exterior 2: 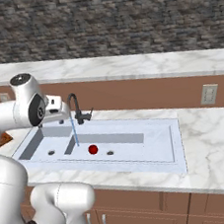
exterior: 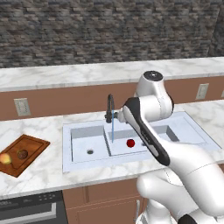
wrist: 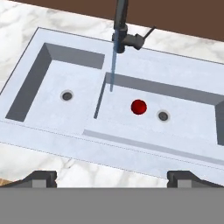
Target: Pick the mango, pear, apple from the sink and place them on the cutting board to airdry. Then turn off the sink faucet.
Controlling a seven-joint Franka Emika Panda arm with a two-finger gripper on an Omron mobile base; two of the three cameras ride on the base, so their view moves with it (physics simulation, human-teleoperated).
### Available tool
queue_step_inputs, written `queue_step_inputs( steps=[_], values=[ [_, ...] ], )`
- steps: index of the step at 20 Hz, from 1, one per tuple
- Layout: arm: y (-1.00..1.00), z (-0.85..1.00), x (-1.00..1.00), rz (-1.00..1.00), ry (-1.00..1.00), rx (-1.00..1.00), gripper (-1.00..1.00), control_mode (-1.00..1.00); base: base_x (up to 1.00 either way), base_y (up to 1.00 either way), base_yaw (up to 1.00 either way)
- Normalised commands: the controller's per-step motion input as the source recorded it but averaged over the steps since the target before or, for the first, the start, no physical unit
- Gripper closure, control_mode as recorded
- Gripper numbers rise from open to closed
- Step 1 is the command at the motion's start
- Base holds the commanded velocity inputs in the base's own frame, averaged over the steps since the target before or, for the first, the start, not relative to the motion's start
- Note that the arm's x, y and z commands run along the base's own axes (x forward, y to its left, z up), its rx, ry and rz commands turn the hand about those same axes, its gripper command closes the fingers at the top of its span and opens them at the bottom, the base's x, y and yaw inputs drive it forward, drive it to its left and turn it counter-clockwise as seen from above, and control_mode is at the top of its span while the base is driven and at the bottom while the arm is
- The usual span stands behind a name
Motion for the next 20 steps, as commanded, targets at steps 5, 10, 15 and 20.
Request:
queue_step_inputs(
  steps=[5, 10, 15, 20],
  values=[
    [-0.39, -0.14, 0.10, 0.00, -0.02, 0.00, -1.00, -1.00, 0.00, 0.00, 0.00],
    [-0.36, -0.15, 0.08, 0.00, -0.02, 0.00, -1.00, -1.00, 0.00, 0.00, 0.00],
    [-0.30, -0.27, 0.09, 0.00, -0.01, 0.00, -1.00, -1.00, 0.00, 0.00, 0.00],
    [-0.19, -0.28, 0.08, 0.00, -0.02, 0.00, -1.00, -1.00, 0.00, 0.00, 0.00]
  ],
)
